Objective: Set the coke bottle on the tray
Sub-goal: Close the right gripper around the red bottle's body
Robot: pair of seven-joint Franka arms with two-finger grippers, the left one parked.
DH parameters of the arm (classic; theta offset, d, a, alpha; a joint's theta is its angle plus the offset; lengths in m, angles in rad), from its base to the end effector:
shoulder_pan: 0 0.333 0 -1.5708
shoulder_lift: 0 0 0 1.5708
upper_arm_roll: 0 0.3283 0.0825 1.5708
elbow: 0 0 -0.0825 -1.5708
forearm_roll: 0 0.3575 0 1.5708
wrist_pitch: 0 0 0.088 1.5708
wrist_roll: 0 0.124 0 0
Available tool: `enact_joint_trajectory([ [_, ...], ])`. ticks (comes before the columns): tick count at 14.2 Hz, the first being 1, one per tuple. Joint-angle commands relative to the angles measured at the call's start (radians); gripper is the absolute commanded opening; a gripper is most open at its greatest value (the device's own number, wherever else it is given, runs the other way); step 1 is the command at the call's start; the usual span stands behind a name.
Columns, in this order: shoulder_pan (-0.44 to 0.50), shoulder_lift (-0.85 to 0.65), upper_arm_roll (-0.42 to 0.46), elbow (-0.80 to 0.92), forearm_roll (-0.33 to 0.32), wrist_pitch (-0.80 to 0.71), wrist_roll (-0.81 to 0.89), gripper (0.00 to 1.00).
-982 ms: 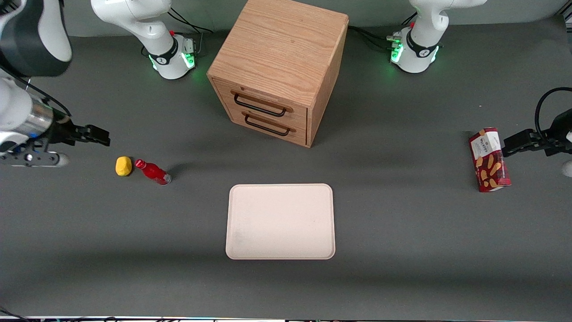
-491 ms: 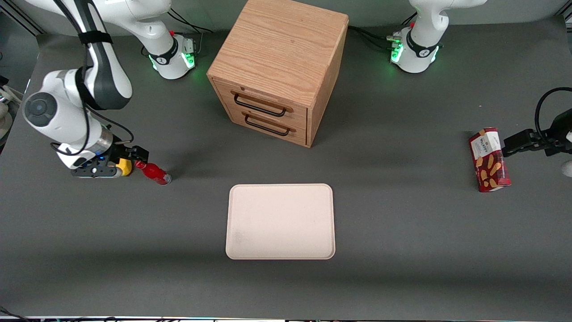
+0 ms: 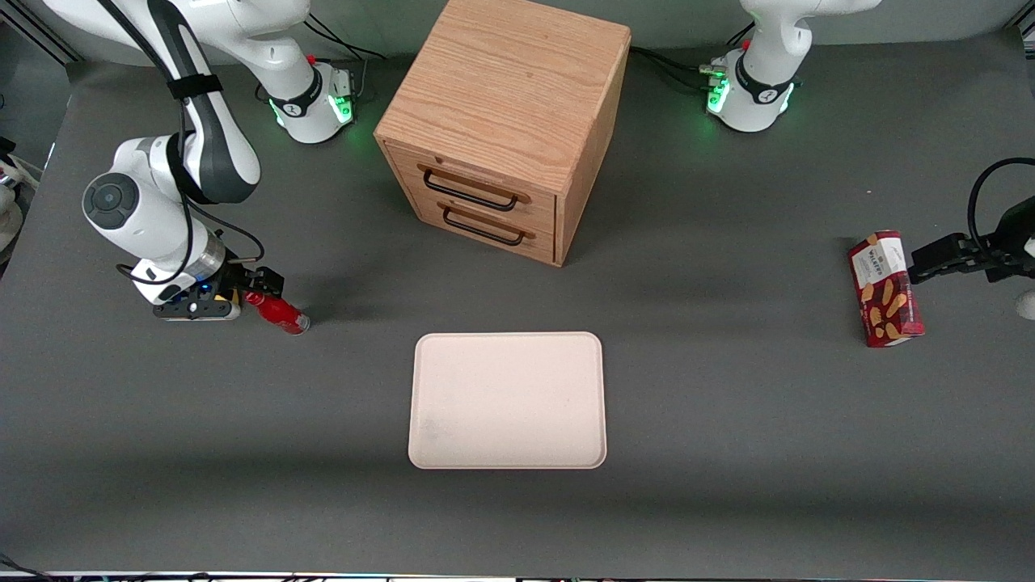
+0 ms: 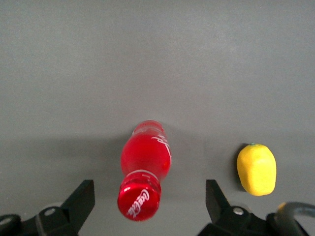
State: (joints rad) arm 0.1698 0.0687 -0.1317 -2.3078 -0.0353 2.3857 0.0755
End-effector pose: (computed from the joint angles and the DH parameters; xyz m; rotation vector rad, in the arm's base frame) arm 0.5008 0.0185 0.3313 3.1087 -0.0178 0.0180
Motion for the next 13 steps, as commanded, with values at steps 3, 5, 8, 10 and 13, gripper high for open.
enact_joint_trajectory([
  [3,0.000,0.023,0.001,-0.004,0.002,0.058,-0.045,0.96],
  [5,0.000,0.025,0.001,-0.005,0.002,0.058,-0.060,0.81],
  [8,0.000,0.025,0.001,-0.005,0.002,0.055,-0.062,0.58],
  [10,0.000,0.025,0.001,-0.005,0.002,0.053,-0.062,0.38],
  [13,0.002,0.019,0.001,0.001,0.002,0.046,-0.062,0.00],
])
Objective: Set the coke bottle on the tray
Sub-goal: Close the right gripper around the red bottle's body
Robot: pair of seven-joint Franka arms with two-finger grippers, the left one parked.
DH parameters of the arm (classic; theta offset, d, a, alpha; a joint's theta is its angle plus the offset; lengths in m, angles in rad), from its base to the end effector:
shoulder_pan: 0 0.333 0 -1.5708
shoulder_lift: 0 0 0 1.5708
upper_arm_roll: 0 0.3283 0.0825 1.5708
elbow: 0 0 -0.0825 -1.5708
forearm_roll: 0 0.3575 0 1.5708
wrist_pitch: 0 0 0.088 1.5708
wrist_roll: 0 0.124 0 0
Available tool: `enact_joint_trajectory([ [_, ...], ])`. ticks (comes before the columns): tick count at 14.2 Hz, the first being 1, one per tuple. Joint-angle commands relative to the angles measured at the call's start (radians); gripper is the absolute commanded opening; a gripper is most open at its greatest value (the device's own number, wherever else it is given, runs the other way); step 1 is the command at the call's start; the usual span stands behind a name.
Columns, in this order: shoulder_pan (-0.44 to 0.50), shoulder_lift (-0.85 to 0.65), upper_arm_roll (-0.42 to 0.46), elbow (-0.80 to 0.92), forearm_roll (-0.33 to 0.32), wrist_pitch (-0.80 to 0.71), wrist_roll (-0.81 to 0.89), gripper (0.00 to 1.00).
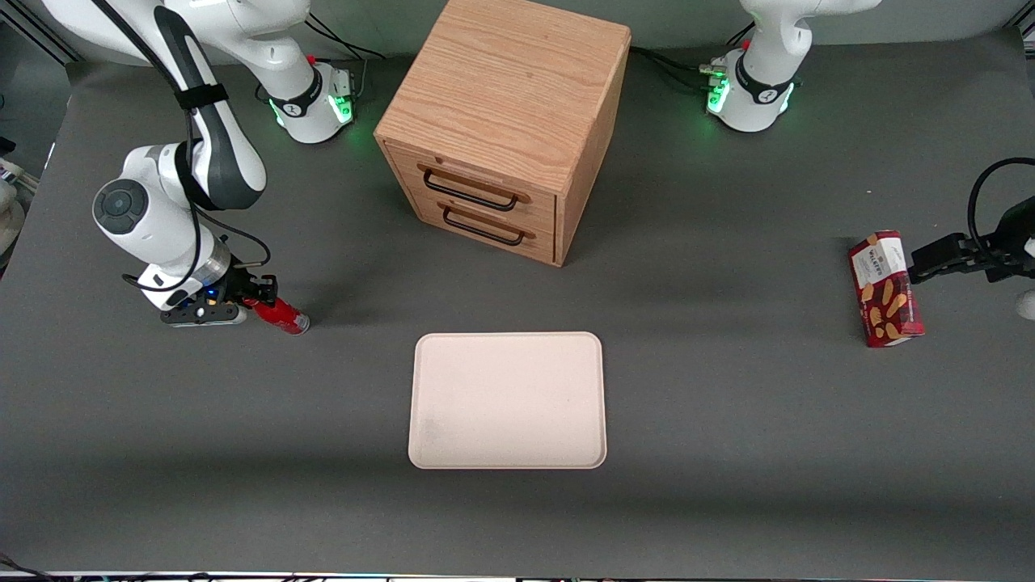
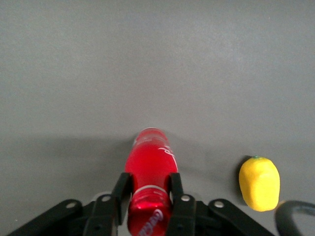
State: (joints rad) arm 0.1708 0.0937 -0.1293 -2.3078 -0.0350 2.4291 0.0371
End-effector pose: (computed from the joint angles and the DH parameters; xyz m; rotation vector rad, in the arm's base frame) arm 0.5058 0.0207 0.3227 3.1067 0.0486 0.0460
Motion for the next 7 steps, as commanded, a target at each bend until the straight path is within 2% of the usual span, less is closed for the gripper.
enact_joint_trajectory([
  [1,0.001,-0.014,-0.001,0.004,0.001,-0.001,-0.023,0.00],
  [3,0.001,-0.028,-0.001,0.042,0.001,-0.060,-0.023,0.00],
  [7,0.001,-0.012,0.002,0.345,0.003,-0.393,-0.059,0.00],
])
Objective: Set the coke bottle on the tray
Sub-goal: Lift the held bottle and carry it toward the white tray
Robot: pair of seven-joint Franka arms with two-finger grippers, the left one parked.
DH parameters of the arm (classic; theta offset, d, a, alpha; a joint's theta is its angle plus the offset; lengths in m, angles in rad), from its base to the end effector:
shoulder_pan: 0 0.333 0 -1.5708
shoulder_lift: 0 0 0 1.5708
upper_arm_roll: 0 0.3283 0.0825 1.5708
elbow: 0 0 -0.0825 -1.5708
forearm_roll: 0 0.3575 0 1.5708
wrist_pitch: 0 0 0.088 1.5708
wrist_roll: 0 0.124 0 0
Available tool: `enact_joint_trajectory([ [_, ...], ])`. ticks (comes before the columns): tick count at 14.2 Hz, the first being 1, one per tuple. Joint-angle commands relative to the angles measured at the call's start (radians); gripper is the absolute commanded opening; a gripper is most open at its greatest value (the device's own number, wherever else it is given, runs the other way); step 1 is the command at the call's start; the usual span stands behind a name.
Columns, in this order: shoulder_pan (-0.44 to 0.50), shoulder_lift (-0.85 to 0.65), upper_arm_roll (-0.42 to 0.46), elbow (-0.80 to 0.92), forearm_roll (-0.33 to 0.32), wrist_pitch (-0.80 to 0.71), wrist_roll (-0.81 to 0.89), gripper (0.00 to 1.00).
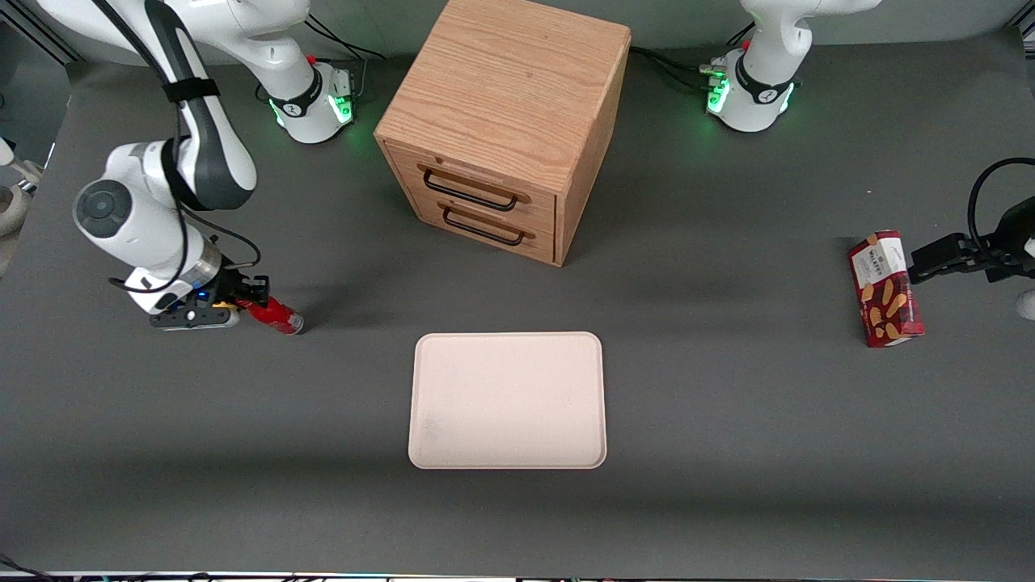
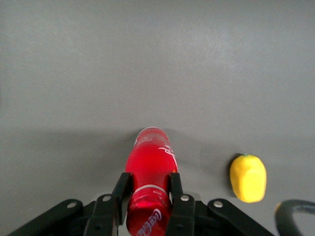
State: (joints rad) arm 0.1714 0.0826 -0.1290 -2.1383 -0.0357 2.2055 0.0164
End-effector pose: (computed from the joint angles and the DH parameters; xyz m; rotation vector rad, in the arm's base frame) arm 0.5295 0.0215 0.3777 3.1010 0.0740 -0.0212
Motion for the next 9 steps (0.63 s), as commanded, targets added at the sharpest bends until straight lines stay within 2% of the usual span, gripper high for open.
enact_joint_trajectory([
  [1,0.000,0.012,0.005,0.252,0.014,-0.256,-0.038,0.00],
  [3,0.000,0.032,0.008,0.378,0.062,-0.384,-0.041,0.00],
  [6,-0.001,0.066,0.035,0.552,0.062,-0.505,-0.039,0.00],
  [9,-0.003,0.165,0.083,0.795,0.062,-0.628,-0.030,0.00],
])
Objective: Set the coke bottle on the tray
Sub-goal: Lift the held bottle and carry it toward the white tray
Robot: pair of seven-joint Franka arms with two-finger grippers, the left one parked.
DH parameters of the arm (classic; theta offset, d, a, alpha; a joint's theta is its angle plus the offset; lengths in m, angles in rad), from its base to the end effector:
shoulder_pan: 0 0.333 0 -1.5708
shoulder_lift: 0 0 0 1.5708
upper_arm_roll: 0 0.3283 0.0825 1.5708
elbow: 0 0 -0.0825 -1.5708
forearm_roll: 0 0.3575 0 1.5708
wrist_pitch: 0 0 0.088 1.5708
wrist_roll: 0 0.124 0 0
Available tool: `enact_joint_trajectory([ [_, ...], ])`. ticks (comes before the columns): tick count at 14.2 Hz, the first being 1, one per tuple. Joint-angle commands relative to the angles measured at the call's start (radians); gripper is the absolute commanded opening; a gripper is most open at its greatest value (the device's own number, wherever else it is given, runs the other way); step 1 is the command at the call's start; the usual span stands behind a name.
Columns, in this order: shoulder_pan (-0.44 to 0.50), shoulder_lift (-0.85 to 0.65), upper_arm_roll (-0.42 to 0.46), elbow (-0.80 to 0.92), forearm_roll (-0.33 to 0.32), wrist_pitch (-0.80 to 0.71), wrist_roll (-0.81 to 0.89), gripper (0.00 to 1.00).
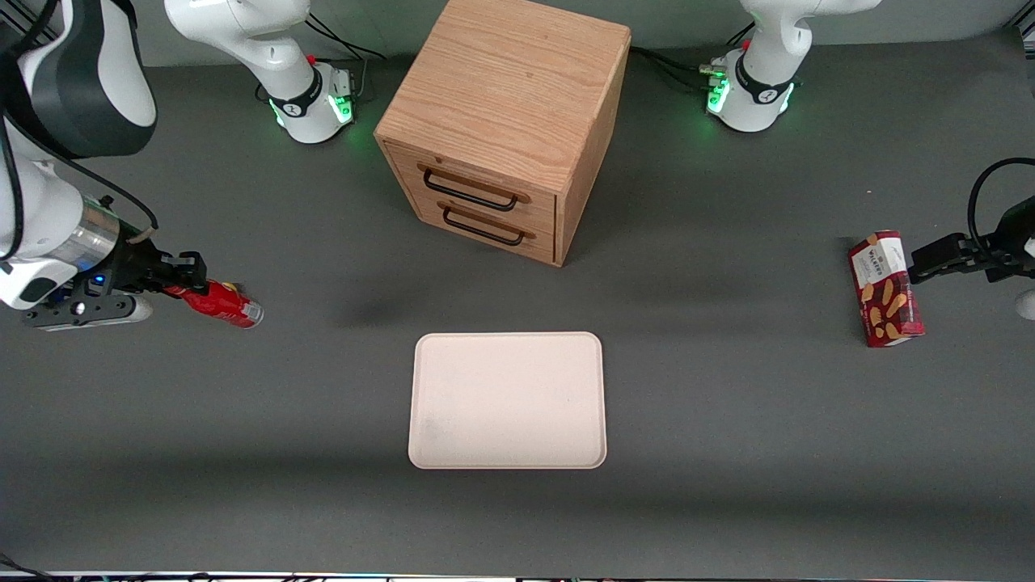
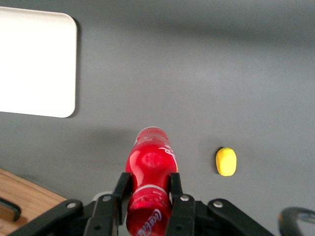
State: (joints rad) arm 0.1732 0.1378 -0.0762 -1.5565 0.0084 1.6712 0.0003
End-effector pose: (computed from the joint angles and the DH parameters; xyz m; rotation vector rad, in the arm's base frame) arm 0.5737 0.0596 0.5589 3.1345 0.1511 -0.0354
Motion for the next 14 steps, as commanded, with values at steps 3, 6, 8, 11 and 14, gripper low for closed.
enact_joint_trajectory([
  [3,-0.004,0.232,0.103,0.432,0.008,-0.162,-0.003,0.00],
  [6,-0.003,0.325,0.195,0.530,0.008,-0.145,0.171,0.00],
  [8,-0.001,0.376,0.240,0.547,0.004,-0.084,0.248,0.00],
  [11,0.003,0.469,0.317,0.547,-0.037,0.069,0.366,0.00],
  [14,0.012,0.577,0.406,0.547,-0.165,0.252,0.469,0.00],
])
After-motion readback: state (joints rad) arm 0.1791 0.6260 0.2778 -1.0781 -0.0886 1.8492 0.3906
